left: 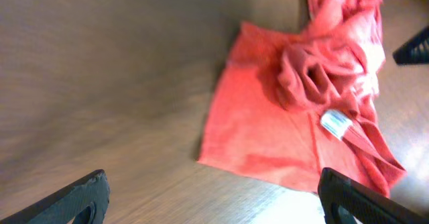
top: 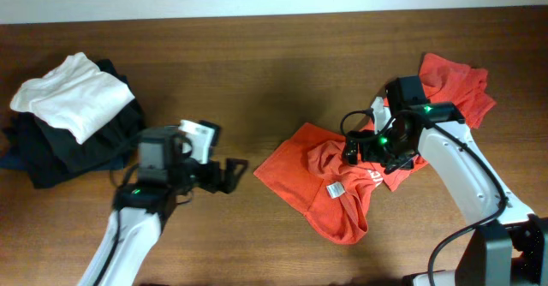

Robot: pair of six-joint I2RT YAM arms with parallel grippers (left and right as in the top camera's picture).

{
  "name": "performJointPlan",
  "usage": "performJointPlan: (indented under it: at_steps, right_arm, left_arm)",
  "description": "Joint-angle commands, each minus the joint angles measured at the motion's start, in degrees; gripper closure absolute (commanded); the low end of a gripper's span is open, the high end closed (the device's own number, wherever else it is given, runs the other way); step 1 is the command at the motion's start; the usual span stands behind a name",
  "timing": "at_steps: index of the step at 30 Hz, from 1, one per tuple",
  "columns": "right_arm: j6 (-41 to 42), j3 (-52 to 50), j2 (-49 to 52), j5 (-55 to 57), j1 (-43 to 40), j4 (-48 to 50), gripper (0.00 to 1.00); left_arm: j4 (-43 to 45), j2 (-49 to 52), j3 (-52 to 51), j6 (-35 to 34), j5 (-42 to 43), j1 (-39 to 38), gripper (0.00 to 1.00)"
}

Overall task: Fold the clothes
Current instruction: 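Drag the orange T-shirt with the right gripper toward table center, then grasp the T-shirt edge with the left gripper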

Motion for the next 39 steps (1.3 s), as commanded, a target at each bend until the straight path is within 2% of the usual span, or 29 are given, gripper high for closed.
performJointPlan:
  at_steps: [1, 9, 11, 12, 13, 15, 17, 18, 20, 22, 24, 34, 36, 38, 39]
  right_arm:
    - [0.26, 1.07, -1.16, 0.42, -0.11, -0.37, 0.01]
    - [0.09, 1.07, -1.16, 0.22, -0.11, -0.63, 0.01]
    - [0.09, 1.07, -1.16, 0.17, -0.11, -0.63, 0.01]
    - [0.09, 1.09, -1.16, 0.17, -0.11, -0.63, 0.01]
    - [0.09, 1.09, -1.16, 0.17, -0.11, -0.61, 0.01]
    - [0.09, 1.09, -1.16, 0.20, -0.11, -0.57, 0.01]
    - [0.09, 1.09, -1.16, 0.13, -0.11, -0.52, 0.01]
    - [0.09, 1.09, -1.16, -0.79, -0.04, -0.22, 0.01]
    - [0.07, 1.07, -1.11, -4.31, -0.02, 1.09, 0.03]
    - [0.04, 1.07, -0.94, -7.15, 0.31, 2.60, 0.13]
    - [0.07, 1.07, -0.59, -7.30, 1.49, 3.34, 0.16]
    - [0.35, 1.07, 6.75, -3.23, 11.15, 9.53, 0.16]
    - [3.54, 1.07, 9.73, 1.88, 12.70, 11.26, 0.18]
    - [6.34, 1.07, 11.82, 4.68, 12.83, 12.37, 0.28]
    - [6.78, 1.07, 12.70, 4.57, 12.81, 13.05, 0.51]
  left_arm:
    - [4.09, 8.50, 0.76, -5.86, 2.51, -5.53, 0.01]
    - [12.61, 24.76, 0.76, -25.59, 2.05, -13.97, 0.02]
    - [14.62, 26.71, 0.76, -26.51, 2.08, -14.69, 0.03]
    - [16.24, 27.47, 0.76, -26.49, 2.05, -14.93, 0.08]
    - [18.08, 27.98, 0.76, -26.51, 2.08, -15.02, 0.25]
    - [22.38, 28.28, 0.76, -26.51, 2.08, -14.99, 0.68]
    - [26.60, 28.26, 0.79, -26.51, 2.08, -14.99, 0.95]
    - [29.38, 28.26, 0.81, -26.49, 2.08, -14.97, 0.99]
    - [32.35, 27.85, 1.18, -26.49, 2.10, -14.86, 0.99]
    - [31.80, 26.32, 2.60, -26.49, 2.14, -14.03, 0.99]
    - [31.15, 24.39, 3.56, -26.47, 2.10, -13.18, 0.99]
    - [27.26, 18.14, 4.15, -26.45, 2.08, -9.75, 0.99]
    - [25.97, 18.14, 4.15, -26.45, 2.08, -9.75, 0.99]
    - [25.09, 18.14, 4.15, -26.45, 2.08, -9.75, 0.99]
    - [24.83, 18.14, 4.15, -26.43, 2.05, -9.73, 0.99]
